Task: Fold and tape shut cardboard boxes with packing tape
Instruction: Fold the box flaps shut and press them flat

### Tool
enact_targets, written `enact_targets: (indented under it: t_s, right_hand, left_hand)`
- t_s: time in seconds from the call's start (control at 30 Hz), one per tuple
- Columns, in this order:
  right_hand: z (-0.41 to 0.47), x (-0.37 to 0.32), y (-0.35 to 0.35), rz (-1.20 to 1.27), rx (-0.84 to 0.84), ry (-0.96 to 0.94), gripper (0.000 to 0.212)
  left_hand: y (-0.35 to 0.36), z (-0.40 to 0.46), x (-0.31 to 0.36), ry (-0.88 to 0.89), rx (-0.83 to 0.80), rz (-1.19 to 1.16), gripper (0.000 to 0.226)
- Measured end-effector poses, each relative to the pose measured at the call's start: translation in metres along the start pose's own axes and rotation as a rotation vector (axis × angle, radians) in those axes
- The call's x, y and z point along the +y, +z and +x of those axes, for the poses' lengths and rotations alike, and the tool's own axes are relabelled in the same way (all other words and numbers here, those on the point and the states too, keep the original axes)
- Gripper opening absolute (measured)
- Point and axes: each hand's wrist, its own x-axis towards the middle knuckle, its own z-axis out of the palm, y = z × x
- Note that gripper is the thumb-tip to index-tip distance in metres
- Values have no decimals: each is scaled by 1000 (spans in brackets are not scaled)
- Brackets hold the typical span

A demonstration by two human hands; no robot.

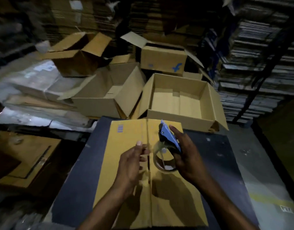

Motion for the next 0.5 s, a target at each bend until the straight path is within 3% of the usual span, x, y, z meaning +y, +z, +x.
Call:
enact_targets:
  t_s: [0.1,0.23,0.5]
  right_hand:
    - [6,-21,20,-66,-53,-72,98]
    - [15,-45,43,-230,-118,-144,105]
    - [29,-68,79,-478,-183,-295,94]
  left_hand:
    - [-24,-9,23,-24,-27,-109,54]
    - [-55,-15,30,-28,61,-272,65]
    - [-103,-5,36,-422,34,-556,31]
